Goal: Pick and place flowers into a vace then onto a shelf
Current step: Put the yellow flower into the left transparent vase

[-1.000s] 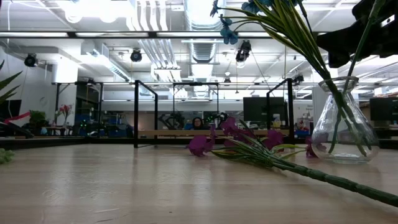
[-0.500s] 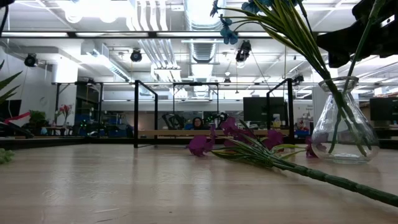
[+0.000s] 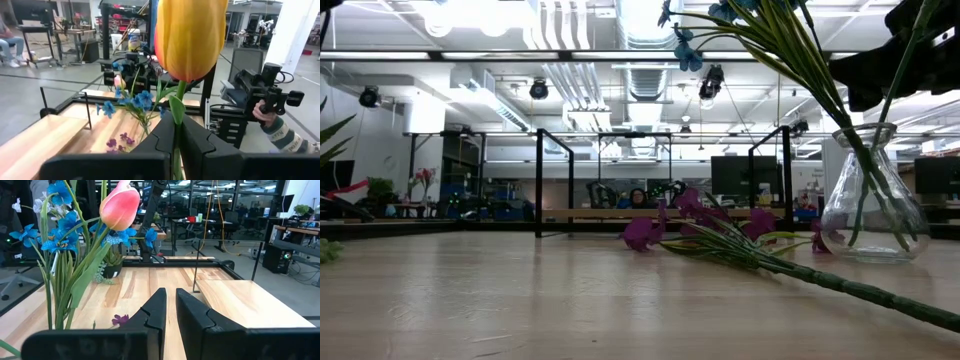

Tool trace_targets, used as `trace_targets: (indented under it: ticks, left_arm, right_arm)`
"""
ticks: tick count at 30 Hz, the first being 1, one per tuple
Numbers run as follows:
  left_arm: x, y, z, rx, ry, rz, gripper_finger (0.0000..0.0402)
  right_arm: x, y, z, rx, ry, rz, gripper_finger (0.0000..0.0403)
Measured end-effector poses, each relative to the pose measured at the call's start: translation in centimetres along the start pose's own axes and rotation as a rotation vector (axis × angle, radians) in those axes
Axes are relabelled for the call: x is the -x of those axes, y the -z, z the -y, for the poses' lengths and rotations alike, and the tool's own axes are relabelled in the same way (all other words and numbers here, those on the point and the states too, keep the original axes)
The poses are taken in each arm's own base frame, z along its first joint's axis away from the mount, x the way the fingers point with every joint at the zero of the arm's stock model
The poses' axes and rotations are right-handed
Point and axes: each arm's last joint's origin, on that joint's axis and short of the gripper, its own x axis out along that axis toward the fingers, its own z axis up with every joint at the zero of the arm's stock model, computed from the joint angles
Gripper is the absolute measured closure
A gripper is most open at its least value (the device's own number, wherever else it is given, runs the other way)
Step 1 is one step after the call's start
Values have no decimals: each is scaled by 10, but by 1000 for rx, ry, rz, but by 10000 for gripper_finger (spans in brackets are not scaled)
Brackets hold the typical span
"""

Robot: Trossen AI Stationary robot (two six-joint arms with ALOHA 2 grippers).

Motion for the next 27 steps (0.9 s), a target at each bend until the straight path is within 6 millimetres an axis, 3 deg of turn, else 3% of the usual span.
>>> trace_targets:
  ticks: [27]
  left_arm:
    - [6, 9, 0, 110, 54, -44, 401]
  right_arm:
    - [0, 0, 0, 0, 0, 1, 369]
